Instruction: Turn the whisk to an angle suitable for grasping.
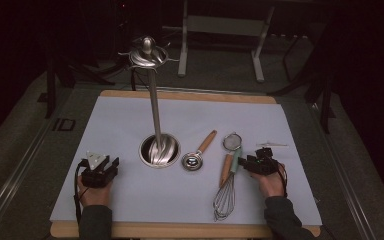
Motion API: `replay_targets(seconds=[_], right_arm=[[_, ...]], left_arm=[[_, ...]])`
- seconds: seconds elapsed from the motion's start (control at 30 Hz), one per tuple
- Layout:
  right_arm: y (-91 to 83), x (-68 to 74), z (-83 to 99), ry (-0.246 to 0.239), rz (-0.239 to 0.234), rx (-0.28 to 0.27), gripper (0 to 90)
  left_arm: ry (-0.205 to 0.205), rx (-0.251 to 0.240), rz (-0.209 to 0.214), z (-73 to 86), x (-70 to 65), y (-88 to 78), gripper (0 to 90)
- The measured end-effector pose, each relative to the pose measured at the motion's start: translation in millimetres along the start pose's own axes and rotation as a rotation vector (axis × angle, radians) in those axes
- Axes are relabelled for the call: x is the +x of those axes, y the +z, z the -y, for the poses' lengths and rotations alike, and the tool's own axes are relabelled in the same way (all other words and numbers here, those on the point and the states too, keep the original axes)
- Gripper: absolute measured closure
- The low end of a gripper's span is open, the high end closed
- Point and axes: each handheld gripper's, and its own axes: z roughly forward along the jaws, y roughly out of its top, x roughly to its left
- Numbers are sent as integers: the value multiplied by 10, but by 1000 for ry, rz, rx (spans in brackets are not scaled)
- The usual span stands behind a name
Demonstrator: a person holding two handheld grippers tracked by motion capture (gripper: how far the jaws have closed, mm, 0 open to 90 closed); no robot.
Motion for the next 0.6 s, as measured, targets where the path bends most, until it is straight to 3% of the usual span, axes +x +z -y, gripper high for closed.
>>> replay_targets(seconds=[0.07, 0.2, 0.3, 0.5, 0.6], right_arm=[[-9, 23, 21, 30, -40, 5, 479], [20, 97, 35, 21, -68, 21, 465], [73, 167, 50, 7, -64, 49, 454], [135, 225, -11, 7, 27, 113, 434], [137, 181, -29, -3, 104, 126, 509]], left_arm=[[0, 0, 0, 0, -1, 0, 616], [-1, -1, 1, 0, -1, 0, 615], [0, -1, 1, 0, -1, 0, 613], [-1, -4, 1, 1, -4, 0, 612], [-1, -5, 1, 1, -6, 1, 611]])
